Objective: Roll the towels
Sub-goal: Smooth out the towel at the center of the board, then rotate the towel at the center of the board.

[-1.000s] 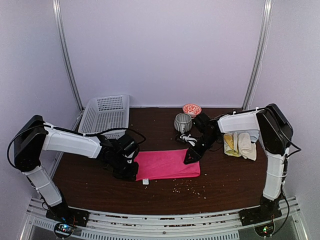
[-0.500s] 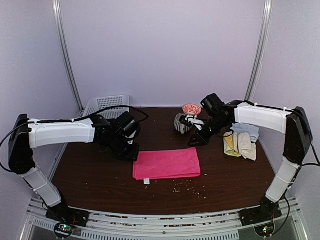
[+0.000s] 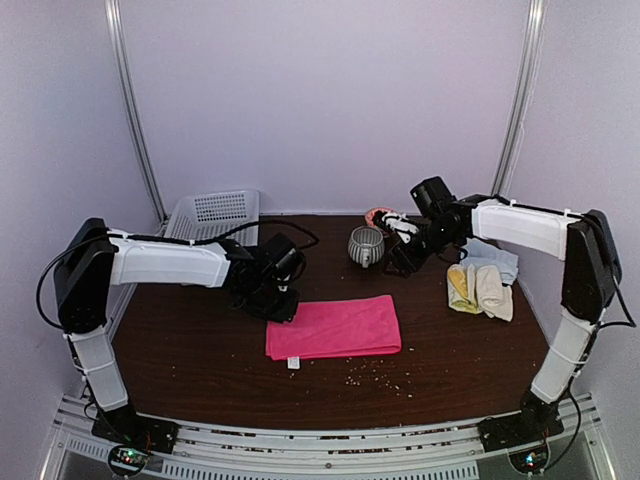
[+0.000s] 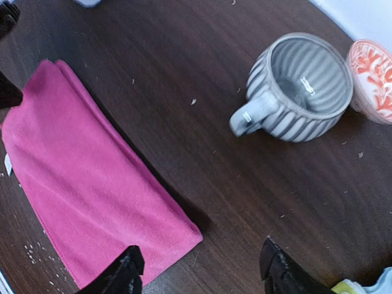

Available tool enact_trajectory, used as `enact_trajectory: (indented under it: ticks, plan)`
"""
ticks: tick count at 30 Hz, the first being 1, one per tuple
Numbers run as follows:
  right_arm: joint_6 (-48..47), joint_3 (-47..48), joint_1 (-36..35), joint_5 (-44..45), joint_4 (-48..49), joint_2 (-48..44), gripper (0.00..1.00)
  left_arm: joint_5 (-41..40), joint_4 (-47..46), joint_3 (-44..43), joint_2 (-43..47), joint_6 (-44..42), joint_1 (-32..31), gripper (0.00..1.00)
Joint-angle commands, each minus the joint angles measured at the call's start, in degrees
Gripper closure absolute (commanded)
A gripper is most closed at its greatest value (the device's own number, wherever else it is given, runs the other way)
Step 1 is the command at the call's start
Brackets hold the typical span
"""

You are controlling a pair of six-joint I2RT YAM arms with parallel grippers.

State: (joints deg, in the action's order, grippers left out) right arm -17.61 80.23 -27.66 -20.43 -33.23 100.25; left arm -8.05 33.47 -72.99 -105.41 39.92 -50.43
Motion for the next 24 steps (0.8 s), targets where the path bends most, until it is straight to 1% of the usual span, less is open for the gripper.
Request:
enact_trajectory:
  ticks: [1,3,8,12,15,18,20,24]
  plan:
    - [-3.5,-1.4,-0.3,-1.0,-3.1,3.6,0.38,-2.5,-3.0,-1.4,-2.3,0.1,0.6,0.98]
    - [-3.7,-1.2,-0.3,-1.2,-3.5,6.0,0.41,-2.6,-3.0,-1.3,-3.0,0.6,0.7,1.0]
    - [-3.6,-0.7,-0.4,-1.9,-2.4,11.4,0.42,-2.9,-2.8,-1.2,-5.2,-0.6,0.7,1.0]
    - [-2.7,2.2,-0.7,-3.9,-2.7,15.6,0.46,-4.5,-2.7,-1.2,-6.5,-1.0,0.7,1.0]
    - [-2.8,2.7,-1.1,-3.2,-3.4,17.1,0.5,-5.2,-2.7,-1.5,-8.0,-1.6,0.8,1.0]
    - [-3.3,0.5,-1.3,-3.1,-3.9,16.3,0.53,-6.4,-2.5,-2.4,-9.8,-2.7,1.1,1.0]
    - [-3.9,-2.5,-1.3,-3.1,-3.8,14.8,0.55,-7.1,-2.5,-3.3,-11.3,-3.2,1.5,1.0]
    - [-5.8,-8.9,-1.6,-4.1,-4.9,11.2,0.62,-7.4,-3.1,-6.6,-14.4,-5.3,2.5,1.0]
